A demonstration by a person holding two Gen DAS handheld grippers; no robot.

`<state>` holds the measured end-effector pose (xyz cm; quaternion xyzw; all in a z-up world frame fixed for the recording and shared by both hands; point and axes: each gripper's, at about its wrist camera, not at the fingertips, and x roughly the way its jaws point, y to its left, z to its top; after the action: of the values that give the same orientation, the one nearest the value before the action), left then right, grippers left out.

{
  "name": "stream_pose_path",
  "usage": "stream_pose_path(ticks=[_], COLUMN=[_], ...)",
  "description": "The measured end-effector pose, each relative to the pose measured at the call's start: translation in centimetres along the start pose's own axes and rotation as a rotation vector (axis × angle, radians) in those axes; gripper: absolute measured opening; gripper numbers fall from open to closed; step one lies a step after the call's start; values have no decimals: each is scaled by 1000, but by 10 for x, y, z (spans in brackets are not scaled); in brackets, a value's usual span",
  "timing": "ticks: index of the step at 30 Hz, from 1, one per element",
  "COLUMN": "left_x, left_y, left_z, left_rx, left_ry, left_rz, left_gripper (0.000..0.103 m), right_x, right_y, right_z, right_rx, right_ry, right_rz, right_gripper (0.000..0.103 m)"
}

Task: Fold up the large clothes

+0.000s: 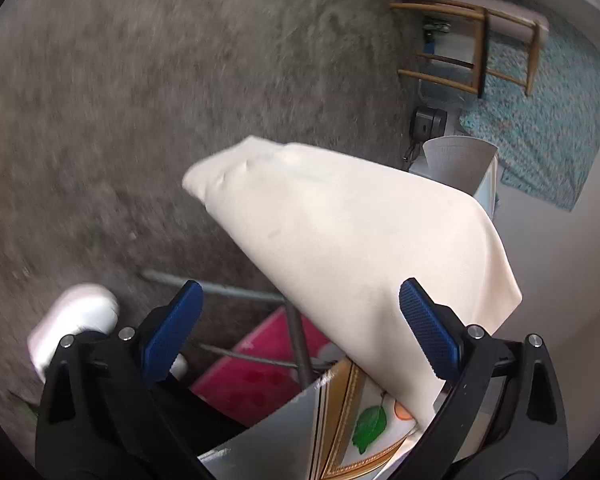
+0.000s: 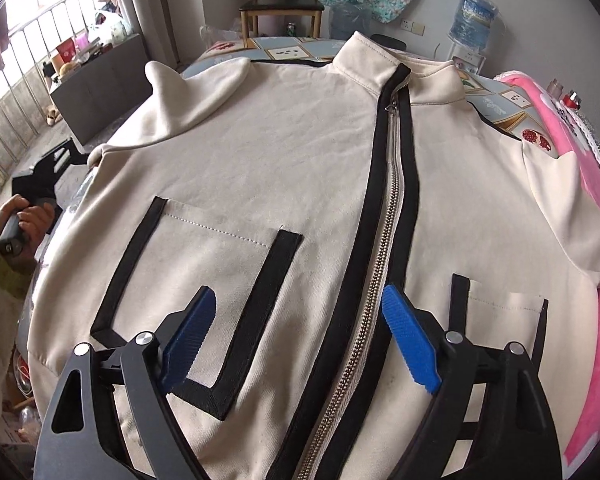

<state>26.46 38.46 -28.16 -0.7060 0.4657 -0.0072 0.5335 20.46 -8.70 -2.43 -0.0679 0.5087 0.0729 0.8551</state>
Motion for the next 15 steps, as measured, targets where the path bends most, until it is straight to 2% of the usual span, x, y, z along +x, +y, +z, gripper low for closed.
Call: stream_pose_path(ticks=[2,5,8,10,11,13,15], left_x=[22,52,66,66,64,60,51], left_y=[21,36,42,41,38,31,19], left_z=[1,-1,2,7,10,15,23], left_rx=[-82,-154,-178,-189,-198,-209,-181], left_ry=[55,122,117,95,93,86,60], left_rz=[-60,-137,-184,-217,-229,-253,-259], left_gripper=[95,95,95,80,64,49,26], right_x=[3,9,11,10,9,7,4], right_y=[2,5,6,8,9,10,11], right_z=[1,0,0,-1,-2,-2,-2], right_rx=[3,6,18,23,22,17,14], right_ry=[13,31,34,29,25,13,-3], right_rz=[-10,-30,-42,-43,-48,-63,-78], right_gripper=[83,83,83,83,83,83,83])
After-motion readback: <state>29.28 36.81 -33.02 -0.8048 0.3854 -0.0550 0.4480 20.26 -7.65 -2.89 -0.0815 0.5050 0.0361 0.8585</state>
